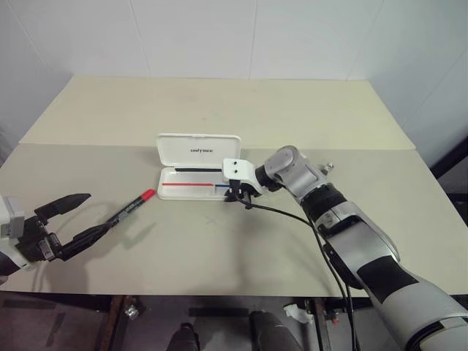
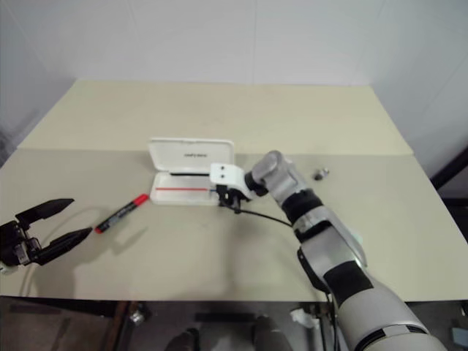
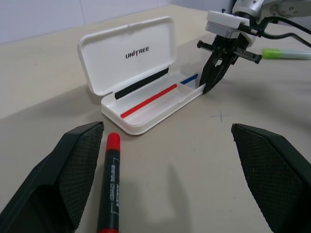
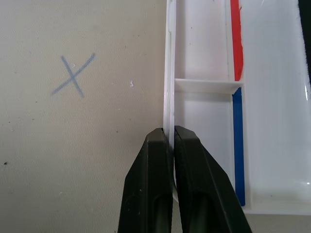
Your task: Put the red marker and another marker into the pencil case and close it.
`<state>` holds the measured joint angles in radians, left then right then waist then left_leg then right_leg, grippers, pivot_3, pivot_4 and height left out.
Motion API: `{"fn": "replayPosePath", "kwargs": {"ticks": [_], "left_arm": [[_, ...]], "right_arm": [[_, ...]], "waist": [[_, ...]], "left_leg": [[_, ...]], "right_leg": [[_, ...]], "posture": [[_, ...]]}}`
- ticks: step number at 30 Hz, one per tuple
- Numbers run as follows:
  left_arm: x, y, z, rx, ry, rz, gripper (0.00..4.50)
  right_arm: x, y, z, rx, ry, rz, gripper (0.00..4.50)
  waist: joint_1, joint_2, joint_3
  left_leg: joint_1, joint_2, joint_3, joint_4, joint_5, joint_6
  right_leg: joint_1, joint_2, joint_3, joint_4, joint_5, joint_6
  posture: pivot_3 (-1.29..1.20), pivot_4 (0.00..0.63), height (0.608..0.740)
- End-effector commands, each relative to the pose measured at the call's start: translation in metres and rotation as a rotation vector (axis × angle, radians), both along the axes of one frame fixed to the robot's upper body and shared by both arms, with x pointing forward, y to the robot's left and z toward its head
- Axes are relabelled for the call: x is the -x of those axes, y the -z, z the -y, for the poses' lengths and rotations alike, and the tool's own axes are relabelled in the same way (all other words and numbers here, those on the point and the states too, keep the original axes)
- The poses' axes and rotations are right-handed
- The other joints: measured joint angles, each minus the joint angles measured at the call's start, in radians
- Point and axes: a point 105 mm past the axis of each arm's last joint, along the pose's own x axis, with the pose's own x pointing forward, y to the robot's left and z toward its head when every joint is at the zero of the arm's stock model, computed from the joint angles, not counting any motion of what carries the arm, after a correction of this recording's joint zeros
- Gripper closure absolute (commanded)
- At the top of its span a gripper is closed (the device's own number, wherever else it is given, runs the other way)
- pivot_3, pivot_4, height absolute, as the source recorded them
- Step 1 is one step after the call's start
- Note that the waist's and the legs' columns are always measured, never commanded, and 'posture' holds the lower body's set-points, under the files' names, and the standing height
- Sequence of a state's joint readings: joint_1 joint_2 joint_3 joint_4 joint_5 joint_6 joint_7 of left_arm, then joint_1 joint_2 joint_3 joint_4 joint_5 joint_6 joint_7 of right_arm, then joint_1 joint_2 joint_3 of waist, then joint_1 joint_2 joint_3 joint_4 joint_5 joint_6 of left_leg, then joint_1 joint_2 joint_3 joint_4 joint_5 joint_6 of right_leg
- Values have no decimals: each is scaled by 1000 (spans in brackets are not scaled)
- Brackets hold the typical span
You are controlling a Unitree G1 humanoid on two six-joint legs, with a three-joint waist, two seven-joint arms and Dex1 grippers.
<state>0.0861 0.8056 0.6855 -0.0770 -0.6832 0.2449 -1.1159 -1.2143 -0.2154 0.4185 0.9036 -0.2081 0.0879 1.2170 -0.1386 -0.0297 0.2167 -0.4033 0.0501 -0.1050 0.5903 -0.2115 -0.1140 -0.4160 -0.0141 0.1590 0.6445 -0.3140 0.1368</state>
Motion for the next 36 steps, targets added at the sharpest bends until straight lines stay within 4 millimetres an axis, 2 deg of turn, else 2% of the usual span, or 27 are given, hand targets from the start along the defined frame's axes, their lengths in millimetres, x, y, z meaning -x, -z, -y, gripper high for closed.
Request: {"fn": "replayPosePath", "kwargs": {"ticks": [1, 7, 11, 14, 19, 27, 36], "left_arm": [[0, -8, 5, -4, 33, 48, 0], [-6, -5, 8, 6, 56, 47, 0], [-12, -3, 11, 12, 78, 51, 0], [-17, -3, 13, 15, 94, 56, 0], [-23, -3, 15, 21, 127, 62, 0], [-24, -4, 16, 45, 171, 93, 0], [4, 4, 14, 79, 363, -18, 0]], "right_arm": [[-4, -17, 8, -73, 29, 44, 4489], [0, -35, 14, -185, 76, 33, 4489], [12, -49, 21, -245, 76, 30, 4489], [22, -52, 28, -243, 75, 28, 4489], [55, -40, 50, -84, 0, 54, 4489], [70, -29, 55, 53, 16, 114, 4489], [90, -18, 51, 114, -9, 112, 4489]], "waist": [[1, 0, 0], [2, 0, 0], [-1, 0, 0], [2, 0, 0], [14, 0, 0], [8, 0, 0], [14, 0, 0]], "left_leg": [[0, 0, 0, 0, 0, 0], [0, 0, 0, 0, 0, 0], [0, 0, 0, 0, 0, 0], [0, 0, 0, 0, 0, 0], [-1, 0, 0, 0, 0, 0], [-1, 0, 1, 0, 0, 0], [-2, 0, 1, 0, 0, 0]], "right_leg": [[0, 0, 0, 0, 0, 0], [0, 0, 0, 0, 0, 0], [-1, 0, 0, 1, 0, 0], [-1, 0, 0, 1, 0, 0], [-1, 0, 0, -1, -1, 1], [-2, 0, 1, 0, -1, 0], [-3, 0, 1, 0, -2, 0]], "posture": [[0, 150, 740], [0, 150, 740], [0, 150, 740], [0, 150, 740], [0, 150, 740], [0, 150, 740], [0, 150, 740]]}}
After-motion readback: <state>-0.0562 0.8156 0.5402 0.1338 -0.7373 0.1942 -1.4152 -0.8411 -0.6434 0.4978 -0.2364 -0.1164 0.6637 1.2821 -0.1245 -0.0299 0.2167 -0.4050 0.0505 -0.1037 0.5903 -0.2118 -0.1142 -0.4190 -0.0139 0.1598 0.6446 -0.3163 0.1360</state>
